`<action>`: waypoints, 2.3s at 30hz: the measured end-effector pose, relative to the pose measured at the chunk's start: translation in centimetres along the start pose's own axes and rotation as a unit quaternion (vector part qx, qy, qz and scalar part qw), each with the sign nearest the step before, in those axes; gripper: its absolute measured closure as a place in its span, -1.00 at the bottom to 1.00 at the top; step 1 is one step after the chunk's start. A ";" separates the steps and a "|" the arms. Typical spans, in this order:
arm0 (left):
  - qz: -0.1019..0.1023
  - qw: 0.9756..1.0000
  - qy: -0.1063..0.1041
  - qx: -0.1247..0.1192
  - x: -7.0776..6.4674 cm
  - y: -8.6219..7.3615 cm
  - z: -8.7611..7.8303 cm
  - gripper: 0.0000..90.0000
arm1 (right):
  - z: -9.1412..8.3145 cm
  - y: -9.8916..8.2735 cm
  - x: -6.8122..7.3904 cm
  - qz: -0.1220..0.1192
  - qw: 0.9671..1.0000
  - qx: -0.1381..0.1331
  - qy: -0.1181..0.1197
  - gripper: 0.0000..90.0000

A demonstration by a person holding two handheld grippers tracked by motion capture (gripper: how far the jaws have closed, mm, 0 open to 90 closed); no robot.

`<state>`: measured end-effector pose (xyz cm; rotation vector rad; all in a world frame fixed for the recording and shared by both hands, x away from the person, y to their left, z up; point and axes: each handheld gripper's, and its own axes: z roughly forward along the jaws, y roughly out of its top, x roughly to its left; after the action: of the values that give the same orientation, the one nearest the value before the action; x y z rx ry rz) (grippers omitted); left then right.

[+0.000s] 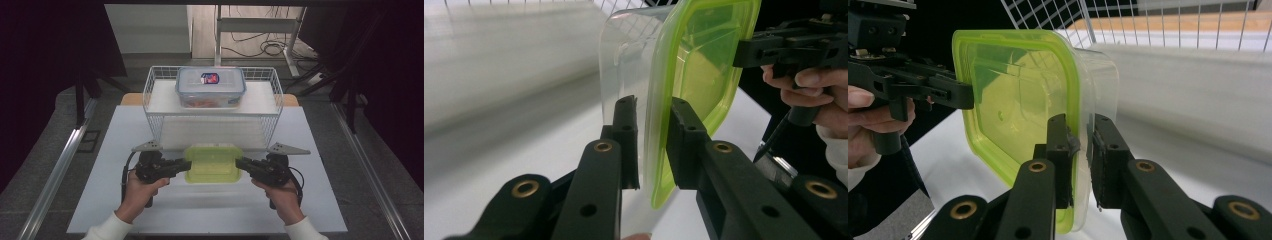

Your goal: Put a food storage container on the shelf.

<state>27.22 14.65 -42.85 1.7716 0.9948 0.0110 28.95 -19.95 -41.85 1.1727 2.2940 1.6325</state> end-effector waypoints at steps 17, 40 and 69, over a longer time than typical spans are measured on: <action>0.019 0.999 0.001 -0.036 -0.8 5.0 -2.4 0.72 | -1.2 6.2 1.6 -0.037 0.999 -0.016 -0.001 0.77; 0.055 0.996 0.027 -0.064 -2.2 11.7 -4.6 0.73 | -2.3 12.6 2.5 -0.062 0.997 -0.035 -0.012 0.77; 0.046 0.996 0.046 -0.063 1.7 21.3 -3.7 0.76 | 0.5 22.2 -1.2 -0.049 0.998 -0.028 -0.015 0.77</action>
<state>39.74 16.48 -25.28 1.7113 0.9554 0.2111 41.77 -17.32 -23.85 1.0481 2.2344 1.6211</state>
